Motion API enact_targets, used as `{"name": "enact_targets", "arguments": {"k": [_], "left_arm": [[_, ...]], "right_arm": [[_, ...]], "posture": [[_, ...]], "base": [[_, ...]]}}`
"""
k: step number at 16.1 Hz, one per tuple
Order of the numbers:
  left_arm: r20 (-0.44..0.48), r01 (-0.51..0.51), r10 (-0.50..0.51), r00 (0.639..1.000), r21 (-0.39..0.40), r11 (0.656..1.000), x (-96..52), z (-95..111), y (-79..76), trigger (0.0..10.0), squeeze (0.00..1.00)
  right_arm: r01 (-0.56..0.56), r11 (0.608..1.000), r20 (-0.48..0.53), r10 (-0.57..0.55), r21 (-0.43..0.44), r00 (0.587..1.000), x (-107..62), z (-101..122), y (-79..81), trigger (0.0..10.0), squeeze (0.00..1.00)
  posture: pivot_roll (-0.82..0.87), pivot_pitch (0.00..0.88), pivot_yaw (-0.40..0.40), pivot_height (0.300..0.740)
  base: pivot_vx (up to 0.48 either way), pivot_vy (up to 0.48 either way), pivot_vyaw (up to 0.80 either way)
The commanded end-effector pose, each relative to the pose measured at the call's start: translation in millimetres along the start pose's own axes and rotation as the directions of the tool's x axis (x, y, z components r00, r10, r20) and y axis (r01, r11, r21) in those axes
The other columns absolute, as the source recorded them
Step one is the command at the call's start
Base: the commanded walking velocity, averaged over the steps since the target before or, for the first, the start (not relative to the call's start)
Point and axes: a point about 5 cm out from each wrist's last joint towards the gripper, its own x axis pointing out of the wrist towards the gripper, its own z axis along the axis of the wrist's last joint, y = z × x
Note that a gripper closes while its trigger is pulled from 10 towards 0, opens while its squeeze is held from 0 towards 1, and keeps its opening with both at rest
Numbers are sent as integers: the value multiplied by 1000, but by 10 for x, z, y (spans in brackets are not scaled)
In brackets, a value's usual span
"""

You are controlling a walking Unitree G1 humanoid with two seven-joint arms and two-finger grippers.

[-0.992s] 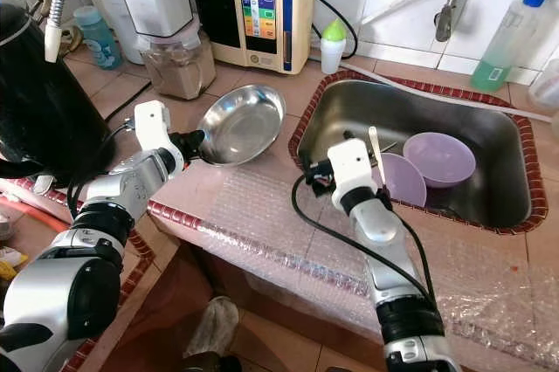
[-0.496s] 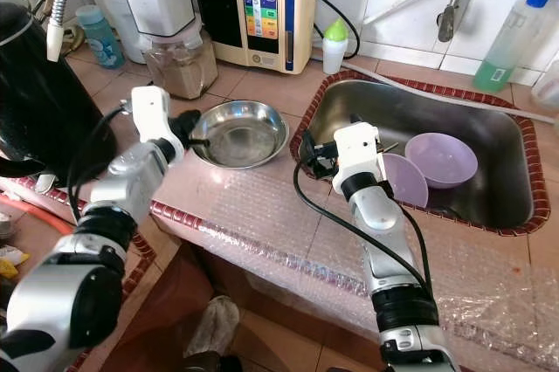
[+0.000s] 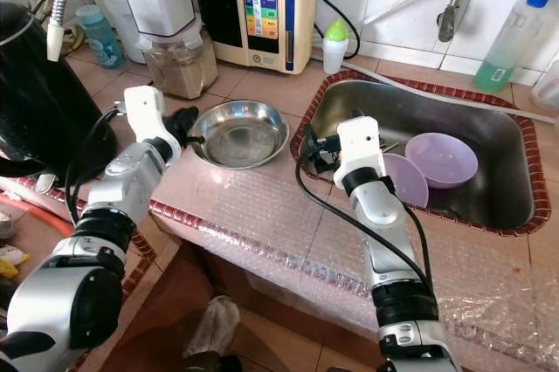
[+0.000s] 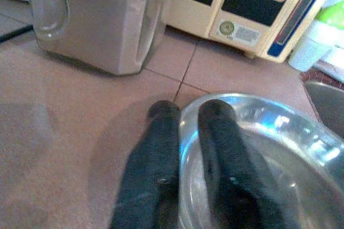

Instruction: Kitchen organization

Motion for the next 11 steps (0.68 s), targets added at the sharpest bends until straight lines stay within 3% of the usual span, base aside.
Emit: {"name": "enact_targets", "arguments": {"k": [1, 3, 11], "left_arm": [[20, -21, 21, 1000, -7, 1000, 11, 112, 39, 10000, 1000], [-23, -29, 28, 999, -38, 999, 11, 58, 58, 10000, 1000], [-146, -32, 28, 989, -22, 999, 6, -160, 28, 10000, 1000]], "right_arm": [[-12, 1000, 12, 12, -2, 1000, 25, 35, 34, 10000, 0], [-15, 1000, 14, 15, -5, 1000, 26, 41, 44, 10000, 0], [-8, 1000, 5, 8, -8, 1000, 7, 22, 46, 10000, 0]], "posture": [[-80, 0, 80, 740], [-80, 0, 81, 740], [-91, 0, 87, 740]], "base": [[0, 0, 0], [0, 0, 0], [0, 0, 0]]}}
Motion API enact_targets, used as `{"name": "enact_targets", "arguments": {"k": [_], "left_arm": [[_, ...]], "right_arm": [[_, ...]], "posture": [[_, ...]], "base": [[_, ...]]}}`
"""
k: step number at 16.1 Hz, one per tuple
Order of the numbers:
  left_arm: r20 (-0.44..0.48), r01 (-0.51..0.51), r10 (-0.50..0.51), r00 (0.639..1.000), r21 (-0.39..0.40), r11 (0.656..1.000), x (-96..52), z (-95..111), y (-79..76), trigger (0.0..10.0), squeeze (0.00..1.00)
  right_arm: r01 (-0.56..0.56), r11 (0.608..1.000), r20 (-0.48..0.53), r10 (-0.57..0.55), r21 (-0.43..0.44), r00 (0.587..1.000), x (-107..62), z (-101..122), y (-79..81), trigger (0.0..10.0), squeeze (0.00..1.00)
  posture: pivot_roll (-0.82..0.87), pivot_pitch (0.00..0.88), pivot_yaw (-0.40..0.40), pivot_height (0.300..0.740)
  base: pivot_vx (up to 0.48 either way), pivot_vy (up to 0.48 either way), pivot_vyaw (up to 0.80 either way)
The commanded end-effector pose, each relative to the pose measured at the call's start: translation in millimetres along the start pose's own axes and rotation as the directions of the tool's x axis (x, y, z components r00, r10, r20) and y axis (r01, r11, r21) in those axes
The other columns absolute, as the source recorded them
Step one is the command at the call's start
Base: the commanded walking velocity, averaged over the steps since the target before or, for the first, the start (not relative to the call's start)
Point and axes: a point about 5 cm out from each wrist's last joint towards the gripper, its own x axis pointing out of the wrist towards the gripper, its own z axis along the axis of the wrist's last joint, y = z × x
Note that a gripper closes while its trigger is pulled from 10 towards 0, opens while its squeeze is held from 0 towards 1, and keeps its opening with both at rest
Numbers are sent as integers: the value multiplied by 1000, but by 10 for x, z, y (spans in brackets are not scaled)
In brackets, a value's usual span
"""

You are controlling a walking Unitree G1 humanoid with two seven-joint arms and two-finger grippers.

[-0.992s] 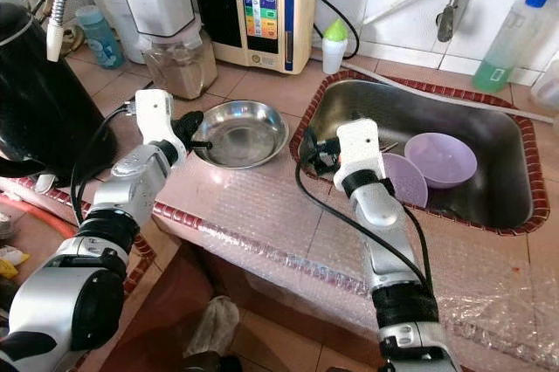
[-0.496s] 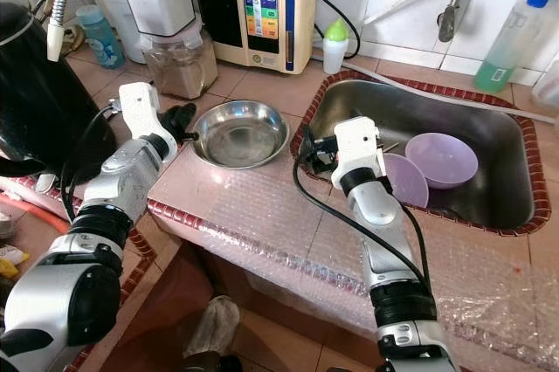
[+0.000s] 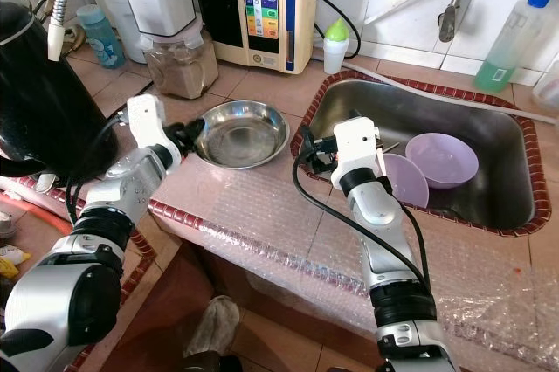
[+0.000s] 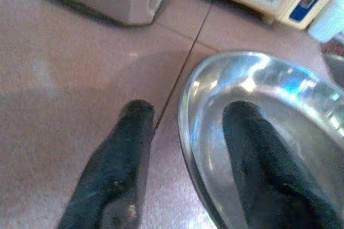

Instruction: Kitchen organization

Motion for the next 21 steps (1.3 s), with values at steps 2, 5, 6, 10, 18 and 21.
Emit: {"name": "enact_targets", "arguments": {"k": [2, 5, 6, 10, 18, 21], "left_arm": [[-41, 14, -14, 999, 3, 1000, 29, -22, -66, 10000, 1000], [-96, 49, -47, 994, 16, 999, 49, -118, -153, 10000, 31], [-108, 33, -32, 994, 8, 999, 52, -148, -146, 2275, 0], [-141, -6, 7, 990, 8, 1000, 44, -180, -77, 0, 0], [-125, -31, 25, 992, -45, 998, 31, -150, -2, 0, 0], [-71, -39, 33, 997, -87, 995, 34, -77, 12, 0, 0]], "right_arm": [[-2, 1000, 6, 2, -2, 1000, 8, 25, 23, 10000, 0], [-4, 1000, 4, 4, -3, 1000, 12, 21, 38, 10000, 0], [-5, 1000, 4, 5, -3, 1000, 15, 20, 45, 10000, 0], [0, 1000, 9, 0, -8, 1000, 45, 42, 31, 10000, 0], [-11, 1000, 15, 11, -5, 1000, 121, 68, 61, 10000, 0], [-10, 1000, 24, 10, 0, 1000, 121, 74, 67, 10000, 0]], "posture": [[-92, 0, 89, 740], [-90, 0, 86, 740], [-90, 0, 86, 740], [-86, 0, 88, 740], [-70, 0, 77, 740], [-64, 0, 83, 740]], "base": [[0, 0, 0], [0, 0, 0], [0, 0, 0], [0, 0, 0], [0, 0, 0], [0, 0, 0]]}}
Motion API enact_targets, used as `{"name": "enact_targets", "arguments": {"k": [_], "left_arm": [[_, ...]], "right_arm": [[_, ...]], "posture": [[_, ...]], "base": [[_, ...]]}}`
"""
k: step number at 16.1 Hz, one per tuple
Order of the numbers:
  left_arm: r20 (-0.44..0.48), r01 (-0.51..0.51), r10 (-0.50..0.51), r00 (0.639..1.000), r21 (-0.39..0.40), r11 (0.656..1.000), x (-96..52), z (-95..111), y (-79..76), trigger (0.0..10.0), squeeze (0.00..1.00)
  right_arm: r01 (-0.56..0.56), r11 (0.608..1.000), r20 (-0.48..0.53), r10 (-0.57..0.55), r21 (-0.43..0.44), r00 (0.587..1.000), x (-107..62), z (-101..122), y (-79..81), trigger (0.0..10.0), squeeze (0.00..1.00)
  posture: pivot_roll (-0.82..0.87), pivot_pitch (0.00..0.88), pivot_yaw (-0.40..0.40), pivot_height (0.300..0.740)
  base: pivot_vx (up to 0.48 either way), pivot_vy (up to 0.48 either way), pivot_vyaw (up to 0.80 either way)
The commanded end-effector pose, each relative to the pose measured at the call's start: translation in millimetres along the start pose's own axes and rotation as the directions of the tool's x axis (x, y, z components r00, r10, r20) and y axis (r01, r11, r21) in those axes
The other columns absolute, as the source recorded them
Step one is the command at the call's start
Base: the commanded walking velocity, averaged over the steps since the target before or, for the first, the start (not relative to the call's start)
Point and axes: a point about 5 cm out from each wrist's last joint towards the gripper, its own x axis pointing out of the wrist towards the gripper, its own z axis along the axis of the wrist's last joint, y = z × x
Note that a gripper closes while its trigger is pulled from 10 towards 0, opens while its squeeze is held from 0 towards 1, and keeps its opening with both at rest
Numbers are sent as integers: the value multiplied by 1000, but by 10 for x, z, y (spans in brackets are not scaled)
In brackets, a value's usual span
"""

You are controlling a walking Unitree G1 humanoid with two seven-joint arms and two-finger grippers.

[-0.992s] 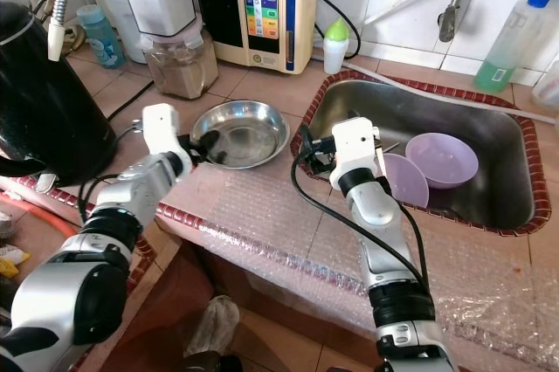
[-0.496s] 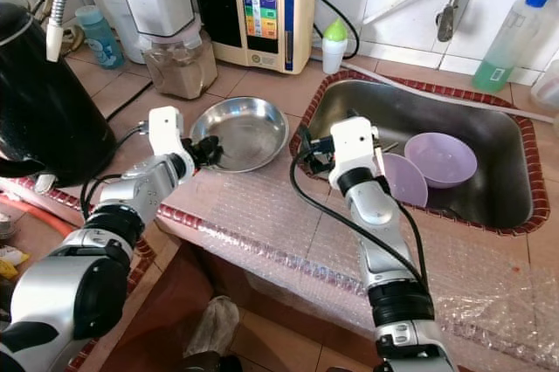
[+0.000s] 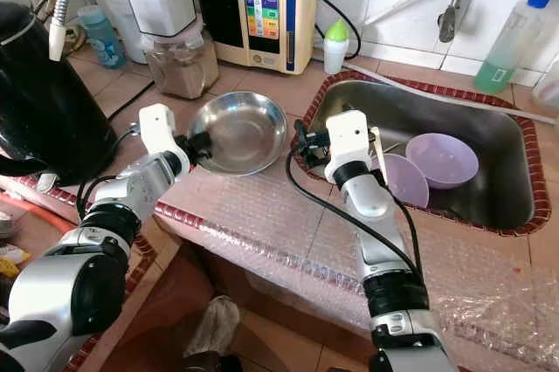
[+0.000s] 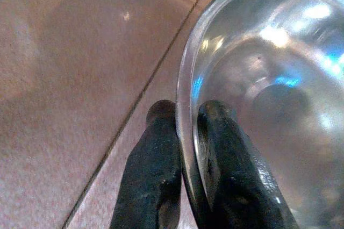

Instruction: Kitchen organization

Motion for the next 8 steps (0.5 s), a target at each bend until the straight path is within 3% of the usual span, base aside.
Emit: {"name": "enact_targets", "arguments": {"k": [1, 3, 5, 8], "left_arm": [[4, -31, 31, 1000, 21, 999, -16, 16, 65, 0, 0], [40, -44, 42, 998, 54, 998, -30, 43, 97, 0, 0], [138, -49, 34, 990, 107, 993, -55, 153, 100, 0, 0], [150, -41, 20, 989, 136, 990, -64, 169, 86, 0, 0]], "right_arm": [[6, 1000, 8, -6, 3, 1000, 21, 10, 5, 10000, 0], [2, 1000, 12, -2, 4, 1000, 30, 22, 19, 10000, 0], [-18, 1000, 2, 18, 5, 1000, 41, 0, 47, 10000, 0], [-37, 999, 15, 37, -4, 999, 60, 28, 77, 10000, 0]], "posture": [[-64, 0, 83, 740], [-64, 0, 75, 740], [-53, 0, 58, 740], [-54, 0, 60, 740]], "base": [[0, 0, 0], [0, 0, 0], [0, 0, 0], [0, 0, 0]]}}
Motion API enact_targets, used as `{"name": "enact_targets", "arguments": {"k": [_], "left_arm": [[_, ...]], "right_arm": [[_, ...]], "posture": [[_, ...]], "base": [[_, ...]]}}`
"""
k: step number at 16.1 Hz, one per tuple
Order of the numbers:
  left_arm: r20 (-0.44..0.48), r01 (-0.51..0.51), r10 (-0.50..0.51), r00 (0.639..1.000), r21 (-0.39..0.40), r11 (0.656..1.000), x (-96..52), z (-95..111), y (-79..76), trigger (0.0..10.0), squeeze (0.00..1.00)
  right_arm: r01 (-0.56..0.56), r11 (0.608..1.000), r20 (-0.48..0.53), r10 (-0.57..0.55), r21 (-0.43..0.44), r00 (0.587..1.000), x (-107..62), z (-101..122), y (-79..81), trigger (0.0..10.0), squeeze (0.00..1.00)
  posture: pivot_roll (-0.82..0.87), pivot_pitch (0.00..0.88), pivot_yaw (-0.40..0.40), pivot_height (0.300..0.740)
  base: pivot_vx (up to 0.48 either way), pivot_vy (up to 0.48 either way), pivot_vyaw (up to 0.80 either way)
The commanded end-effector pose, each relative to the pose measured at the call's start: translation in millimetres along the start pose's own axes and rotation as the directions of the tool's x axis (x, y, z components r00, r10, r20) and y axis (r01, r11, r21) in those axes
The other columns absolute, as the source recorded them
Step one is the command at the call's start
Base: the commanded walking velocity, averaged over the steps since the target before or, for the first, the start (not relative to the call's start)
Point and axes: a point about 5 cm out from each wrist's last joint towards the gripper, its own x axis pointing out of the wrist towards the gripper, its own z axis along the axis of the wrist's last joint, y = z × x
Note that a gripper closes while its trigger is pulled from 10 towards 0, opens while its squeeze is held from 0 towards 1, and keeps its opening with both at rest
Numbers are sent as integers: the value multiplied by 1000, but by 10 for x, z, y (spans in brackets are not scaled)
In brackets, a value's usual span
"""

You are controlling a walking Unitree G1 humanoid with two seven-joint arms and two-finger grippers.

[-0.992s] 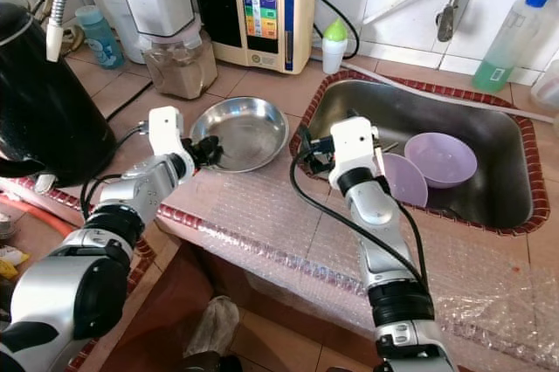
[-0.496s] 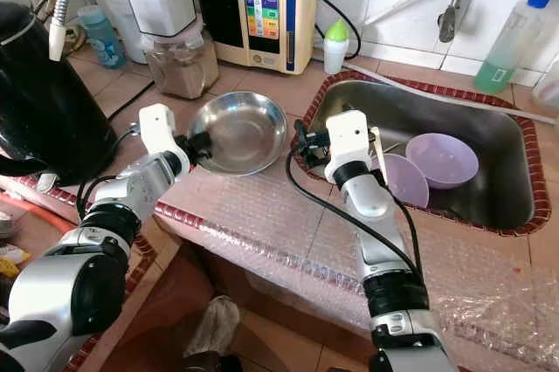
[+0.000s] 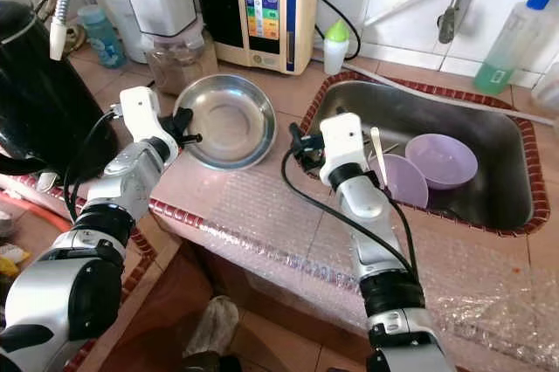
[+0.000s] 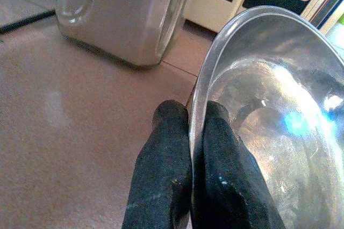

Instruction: Kitchen organization

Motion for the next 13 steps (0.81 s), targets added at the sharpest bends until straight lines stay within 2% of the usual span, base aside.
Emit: {"name": "enact_targets", "arguments": {"k": [1, 3, 5, 6, 9, 13], "left_arm": [[-29, 10, -8, 1000, 62, 998, -28, -58, 32, 0, 0], [-26, 21, -19, 999, 71, 997, -36, -72, 24, 0, 0], [-8, 65, -65, 998, 75, 995, -60, -121, -37, 0, 0], [12, 80, -81, 997, 69, 994, -61, -87, -62, 0, 0], [49, 111, -114, 992, 53, 992, -67, -34, -118, 0, 0], [88, 169, -171, 981, 33, 985, -110, 39, -195, 0, 0]], "right_arm": [[-5, 1000, 26, 4, 3, 1000, 68, 69, 13, 10000, 0], [-28, 1000, 35, 27, 13, 999, 87, 85, 59, 10000, 0], [-87, 992, 44, 83, 92, 996, 101, 143, 179, 10000, 0], [-112, 991, 28, 110, 78, 994, 109, 108, 216, 10000, 0], [-80, 994, -34, 83, 77, 996, 161, -9, 199, 10000, 0], [-69, 991, -81, 78, 115, 994, 327, -35, 287, 10000, 0]], "posture": [[-51, 0, 70, 740], [-57, 0, 75, 740], [-64, 0, 64, 740], [-66, 0, 62, 740], [-52, 0, 52, 740], [-19, 0, 46, 740]], "base": [[0, 0, 0], [0, 0, 0], [0, 0, 0], [0, 0, 0], [0, 0, 0], [0, 0, 0]]}}
